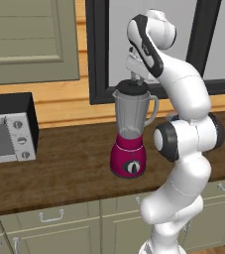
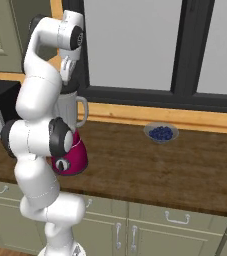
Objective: Close the lid blender by securely placing the lid on top.
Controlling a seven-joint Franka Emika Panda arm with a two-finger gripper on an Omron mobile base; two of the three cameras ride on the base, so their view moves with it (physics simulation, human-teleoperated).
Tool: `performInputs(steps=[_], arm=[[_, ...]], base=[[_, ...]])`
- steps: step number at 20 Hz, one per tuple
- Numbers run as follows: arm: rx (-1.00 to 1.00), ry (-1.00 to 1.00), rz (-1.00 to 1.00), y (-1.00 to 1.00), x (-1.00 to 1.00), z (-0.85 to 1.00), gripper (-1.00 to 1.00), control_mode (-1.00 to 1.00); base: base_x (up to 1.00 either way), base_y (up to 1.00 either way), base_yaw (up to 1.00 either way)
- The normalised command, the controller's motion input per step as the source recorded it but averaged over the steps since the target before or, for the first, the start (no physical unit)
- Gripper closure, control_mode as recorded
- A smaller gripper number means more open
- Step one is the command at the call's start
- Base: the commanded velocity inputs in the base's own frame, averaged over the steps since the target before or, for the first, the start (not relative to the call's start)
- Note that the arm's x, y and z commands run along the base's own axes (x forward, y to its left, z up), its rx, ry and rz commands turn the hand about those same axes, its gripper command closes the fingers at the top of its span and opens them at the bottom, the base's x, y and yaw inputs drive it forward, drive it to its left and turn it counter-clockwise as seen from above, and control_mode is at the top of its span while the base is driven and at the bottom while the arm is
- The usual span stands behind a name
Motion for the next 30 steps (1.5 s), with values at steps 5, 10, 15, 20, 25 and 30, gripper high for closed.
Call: performInputs(steps=[5,10,15,20,25,30], arm=[[0.00,-0.01,0.01,0.03,-0.39,0.00,1.00,-1.00],[-0.01,-0.01,0.01,0.04,-0.14,0.00,1.00,-1.00],[0.00,0.00,0.00,0.04,-0.13,0.00,1.00,-1.00],[0.00,0.00,0.00,0.15,0.00,0.00,1.00,-1.00],[0.03,0.00,-0.02,0.23,0.00,0.00,1.00,-1.00],[0.07,0.00,-0.02,0.01,0.00,-0.04,1.00,-1.00]], base=[[0.00,0.00,0.00],[0.00,0.00,0.00],[0.00,0.00,0.00],[0.00,0.00,0.00],[0.00,0.00,0.00],[0.00,0.00,0.00]])
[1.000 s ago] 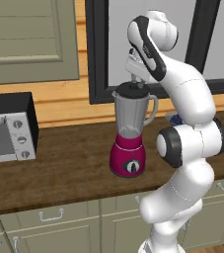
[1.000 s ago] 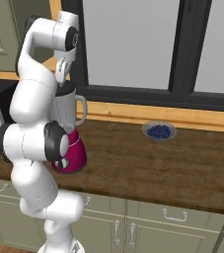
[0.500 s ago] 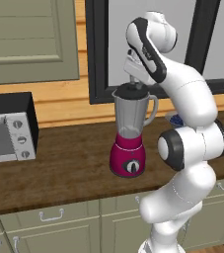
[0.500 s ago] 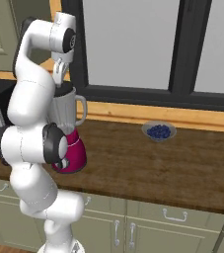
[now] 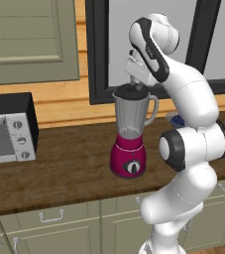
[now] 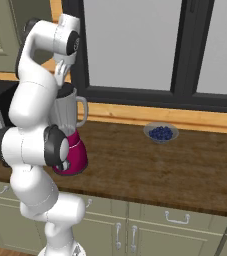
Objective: Close the lid blender by securely placing the lid on top.
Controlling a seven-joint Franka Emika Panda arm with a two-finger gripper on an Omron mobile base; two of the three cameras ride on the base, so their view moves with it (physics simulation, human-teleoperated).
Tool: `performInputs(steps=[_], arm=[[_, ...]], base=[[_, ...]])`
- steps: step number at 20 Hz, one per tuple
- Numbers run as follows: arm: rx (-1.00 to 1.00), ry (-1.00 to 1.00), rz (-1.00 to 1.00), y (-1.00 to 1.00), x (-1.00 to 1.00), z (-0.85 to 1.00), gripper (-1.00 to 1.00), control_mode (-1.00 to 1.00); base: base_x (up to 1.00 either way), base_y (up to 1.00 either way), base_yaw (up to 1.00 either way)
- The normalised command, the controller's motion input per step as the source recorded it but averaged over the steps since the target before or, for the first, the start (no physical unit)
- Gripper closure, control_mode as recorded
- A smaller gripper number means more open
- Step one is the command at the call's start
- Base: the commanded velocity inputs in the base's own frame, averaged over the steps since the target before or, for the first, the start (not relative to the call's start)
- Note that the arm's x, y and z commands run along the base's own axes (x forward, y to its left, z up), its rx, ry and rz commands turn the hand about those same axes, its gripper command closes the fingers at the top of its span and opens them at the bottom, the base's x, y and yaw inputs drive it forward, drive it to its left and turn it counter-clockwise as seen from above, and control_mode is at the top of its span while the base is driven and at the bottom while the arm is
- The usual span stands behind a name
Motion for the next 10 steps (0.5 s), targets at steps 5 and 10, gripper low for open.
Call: performInputs(steps=[5,10], arm=[[0.04,0.00,-0.02,0.00,0.00,0.00,-1.00,-1.00],[0.11,-0.07,-0.01,0.00,-0.01,0.11,-1.00,-1.00]], base=[[0.00,0.00,0.00],[0.00,0.00,0.00]])
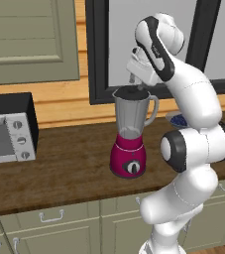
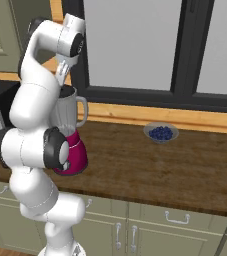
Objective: Close the lid blender by securely placing the lid on top.
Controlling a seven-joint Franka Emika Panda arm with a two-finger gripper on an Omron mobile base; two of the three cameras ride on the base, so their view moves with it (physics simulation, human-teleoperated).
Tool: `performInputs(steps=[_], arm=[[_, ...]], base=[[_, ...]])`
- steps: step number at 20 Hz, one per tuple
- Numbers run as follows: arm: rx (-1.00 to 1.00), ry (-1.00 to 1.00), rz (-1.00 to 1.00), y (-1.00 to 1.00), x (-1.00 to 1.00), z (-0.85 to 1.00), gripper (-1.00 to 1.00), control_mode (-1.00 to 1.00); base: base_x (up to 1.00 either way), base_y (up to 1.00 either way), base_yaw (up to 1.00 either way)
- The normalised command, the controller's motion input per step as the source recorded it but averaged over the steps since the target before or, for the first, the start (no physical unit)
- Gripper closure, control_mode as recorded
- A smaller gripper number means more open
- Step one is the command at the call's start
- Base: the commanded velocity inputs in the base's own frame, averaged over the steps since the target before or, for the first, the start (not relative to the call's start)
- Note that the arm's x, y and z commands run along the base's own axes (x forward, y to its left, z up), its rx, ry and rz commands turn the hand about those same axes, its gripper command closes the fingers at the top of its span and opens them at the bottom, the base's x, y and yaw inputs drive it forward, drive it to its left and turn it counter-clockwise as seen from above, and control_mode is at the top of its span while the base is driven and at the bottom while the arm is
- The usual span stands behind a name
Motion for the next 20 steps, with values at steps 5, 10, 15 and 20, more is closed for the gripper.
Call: performInputs(steps=[5,10,15,20], arm=[[0.16,-0.21,0.00,-0.19,-0.45,0.16,-1.00,-1.00],[0.08,-0.40,0.01,-1.00,-1.00,-0.36,-1.00,-1.00],[0.00,-0.29,0.01,-1.00,-1.00,-0.81,-1.00,-1.00],[0.00,-0.30,0.01,-1.00,-1.00,-0.95,-1.00,-1.00]], base=[[0.00,0.00,0.00],[0.00,0.00,0.00],[0.00,0.00,0.00],[0.00,0.00,0.00]])
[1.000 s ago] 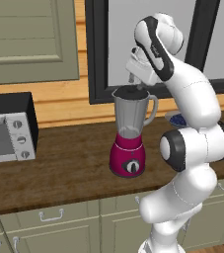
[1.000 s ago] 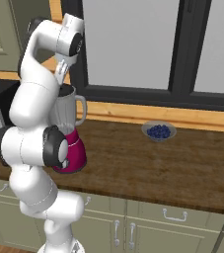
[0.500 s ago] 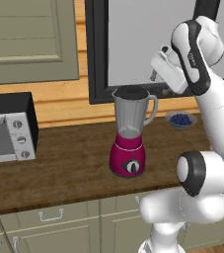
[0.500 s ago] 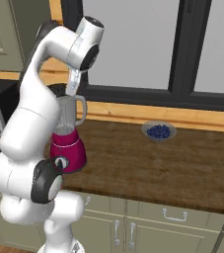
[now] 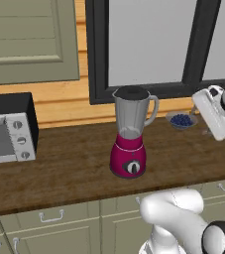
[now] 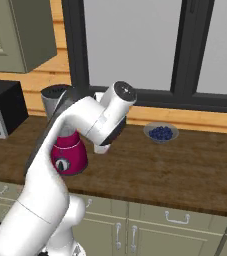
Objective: Close the lid blender by securely placing the lid on top.
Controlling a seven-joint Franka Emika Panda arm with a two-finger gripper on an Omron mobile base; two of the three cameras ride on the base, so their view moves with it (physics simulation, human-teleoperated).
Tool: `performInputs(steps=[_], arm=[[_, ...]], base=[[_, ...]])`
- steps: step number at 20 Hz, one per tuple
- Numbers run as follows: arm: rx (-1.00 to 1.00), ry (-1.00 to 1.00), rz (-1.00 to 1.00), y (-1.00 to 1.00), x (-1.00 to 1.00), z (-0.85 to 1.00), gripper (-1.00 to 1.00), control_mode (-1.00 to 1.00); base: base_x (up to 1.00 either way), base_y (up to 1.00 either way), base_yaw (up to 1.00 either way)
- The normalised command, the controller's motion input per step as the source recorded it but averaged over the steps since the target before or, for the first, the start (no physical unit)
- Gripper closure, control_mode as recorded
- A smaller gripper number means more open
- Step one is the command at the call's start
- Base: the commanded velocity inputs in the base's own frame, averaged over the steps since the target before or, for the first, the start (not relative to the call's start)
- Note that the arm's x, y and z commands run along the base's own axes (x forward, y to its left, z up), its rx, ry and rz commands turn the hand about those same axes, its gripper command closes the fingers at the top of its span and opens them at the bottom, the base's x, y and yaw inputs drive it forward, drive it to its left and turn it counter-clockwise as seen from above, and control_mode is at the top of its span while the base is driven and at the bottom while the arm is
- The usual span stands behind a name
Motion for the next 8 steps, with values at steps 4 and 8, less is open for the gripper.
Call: performInputs(steps=[4,8], arm=[[0.04,-0.42,0.00,-1.00,-1.00,-0.56,-1.00,-1.00],[0.32,-0.51,0.00,-0.89,-0.89,0.07,-1.00,-1.00]], base=[[0.00,0.00,0.00],[0.00,0.00,0.00]])
